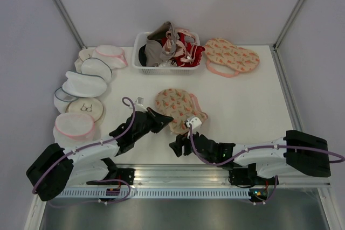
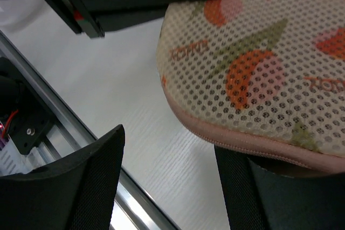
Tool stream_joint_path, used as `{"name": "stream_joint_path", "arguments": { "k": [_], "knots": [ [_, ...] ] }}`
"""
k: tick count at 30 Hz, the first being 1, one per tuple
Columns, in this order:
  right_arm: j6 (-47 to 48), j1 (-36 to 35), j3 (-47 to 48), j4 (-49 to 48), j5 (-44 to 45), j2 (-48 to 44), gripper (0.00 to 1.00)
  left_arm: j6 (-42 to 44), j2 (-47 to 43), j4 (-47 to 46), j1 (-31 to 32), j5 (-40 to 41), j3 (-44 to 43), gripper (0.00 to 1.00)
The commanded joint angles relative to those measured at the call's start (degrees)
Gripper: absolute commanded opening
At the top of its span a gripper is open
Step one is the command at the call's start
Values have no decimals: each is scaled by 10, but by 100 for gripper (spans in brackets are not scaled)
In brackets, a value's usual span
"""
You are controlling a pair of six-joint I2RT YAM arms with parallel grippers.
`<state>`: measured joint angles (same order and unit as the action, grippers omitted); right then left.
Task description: Unzip the laundry bag and remove the bra
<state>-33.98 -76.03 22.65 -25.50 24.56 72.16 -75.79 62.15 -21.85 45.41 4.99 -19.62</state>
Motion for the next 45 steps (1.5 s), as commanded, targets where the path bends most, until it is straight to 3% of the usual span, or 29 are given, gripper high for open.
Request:
{"name": "stream_joint_path", "arguments": {
  "k": [1,9,13,16,18,21,22,23,24,31,37,45],
  "knots": [
    [8,-3,1,-111,39,31,72,-60,-1,-57,2,-24,19,2],
    [8,6,26,-184,70,105,72,-89,3,-73,7,-30,37,2],
    [1,24,28,-219,65,112,67,-97,31,-79,15,-36,40,2],
    [5,25,33,-208,79,96,56,-103,52,-101,18,-41,51,2],
    [7,26,34,-194,90,83,54,-104,57,-104,20,-40,56,2],
    [4,26,34,-157,116,55,37,-102,56,-103,20,-36,64,2],
    [2,25,35,-134,117,44,16,-100,56,-100,19,-33,66,2],
    [-5,26,45,-114,124,39,4,-98,56,-96,20,-32,66,2],
    [-13,26,53,-87,126,34,1,-96,57,-94,20,-31,67,2],
    [-45,25,139,197,65,14,1,-59,45,-66,20,0,63,2],
    [-55,25,212,440,34,0,0,26,20,0,13,38,54,2],
    [-37,25,230,525,-47,-64,0,114,4,84,5,77,50,2]
  ]
}}
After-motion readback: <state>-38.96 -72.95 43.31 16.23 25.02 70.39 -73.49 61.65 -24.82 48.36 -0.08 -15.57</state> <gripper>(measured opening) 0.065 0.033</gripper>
